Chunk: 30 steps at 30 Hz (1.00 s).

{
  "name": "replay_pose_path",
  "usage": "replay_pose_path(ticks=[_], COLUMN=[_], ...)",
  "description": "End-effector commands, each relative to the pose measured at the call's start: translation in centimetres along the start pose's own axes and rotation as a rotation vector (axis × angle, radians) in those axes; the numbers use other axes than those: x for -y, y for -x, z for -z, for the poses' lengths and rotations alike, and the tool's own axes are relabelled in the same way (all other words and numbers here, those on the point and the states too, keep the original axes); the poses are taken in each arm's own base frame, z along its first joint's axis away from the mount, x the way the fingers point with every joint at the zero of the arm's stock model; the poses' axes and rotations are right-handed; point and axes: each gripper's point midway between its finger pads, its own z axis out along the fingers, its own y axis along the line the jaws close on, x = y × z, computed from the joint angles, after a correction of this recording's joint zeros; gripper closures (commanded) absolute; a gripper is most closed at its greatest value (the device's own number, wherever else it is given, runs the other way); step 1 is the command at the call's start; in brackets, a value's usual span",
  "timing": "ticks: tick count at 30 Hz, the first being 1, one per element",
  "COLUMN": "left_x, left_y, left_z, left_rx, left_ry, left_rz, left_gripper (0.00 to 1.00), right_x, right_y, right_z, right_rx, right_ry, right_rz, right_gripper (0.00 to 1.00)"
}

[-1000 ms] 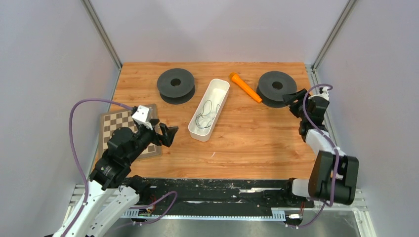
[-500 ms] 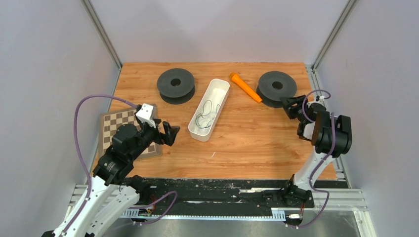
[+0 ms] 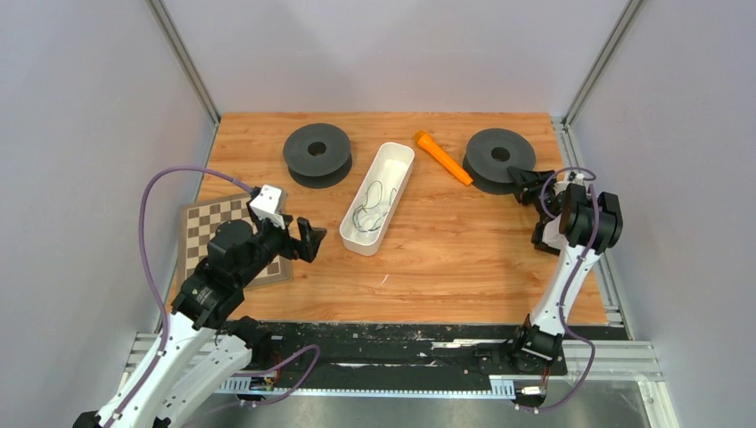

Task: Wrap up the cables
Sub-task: Pick up the cable reel from the center of the board.

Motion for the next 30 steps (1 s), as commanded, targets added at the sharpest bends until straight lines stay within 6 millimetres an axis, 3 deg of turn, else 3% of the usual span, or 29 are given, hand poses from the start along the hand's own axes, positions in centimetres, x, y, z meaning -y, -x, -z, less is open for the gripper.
replay_pose_path(ticks=[1,6,10,15,20,22,24,25,28,30], left_x=[0.4,0.3,0.3,0.8,0.7,0.6,0.5,0.5,0.5,0.5], left_y=[1.6,1.5,1.5,1.4,1.4,1.6,1.5,1.5,1.5,1.5], left_z=[0.1,0.0,0.0,0.1,0.3,0.4,0.5,0.6,0.6,0.6], left_rx=[0.039,0.037,0.038,0.036,0.048,0.056,0.056,0.056,0.056,0.057], left_ry=[-0.013,-0.011,-0.012,-0.040,-0.039,-0.031,-0.026,-0.025,-0.025,-0.025], left_rz=[-0.005,-0.009,-0.013,-0.020,-0.023,-0.024,-0.024,-0.024,-0.023,-0.021], left_gripper=[0.00,0.00,0.00,0.00,0.00,0.00,0.00,0.00,0.00,0.00], right_x=[-4.6,-5.9,-8.9,-13.0,-16.4,-16.9,-18.7,-20.5,-22.7,-22.9], right_y=[1.9,3.6,5.5,7.0,7.7,7.5,7.1,6.5,4.1,2.1], right_z=[-0.2,0.6,1.8,2.4,3.2,3.9,4.9,5.7,7.9,9.3], right_rx=[0.035,0.073,0.117,0.139,0.130,0.119,0.113,0.115,0.095,0.069], right_ry=[0.176,0.188,0.201,0.150,-0.033,-0.182,-0.259,-0.248,-0.256,-0.312], right_rz=[0.097,0.111,0.147,0.233,0.321,0.368,0.469,0.519,0.617,0.684], right_gripper=[0.60,0.82,1.00,1.00,1.00,1.00,1.00,1.00,1.00,1.00])
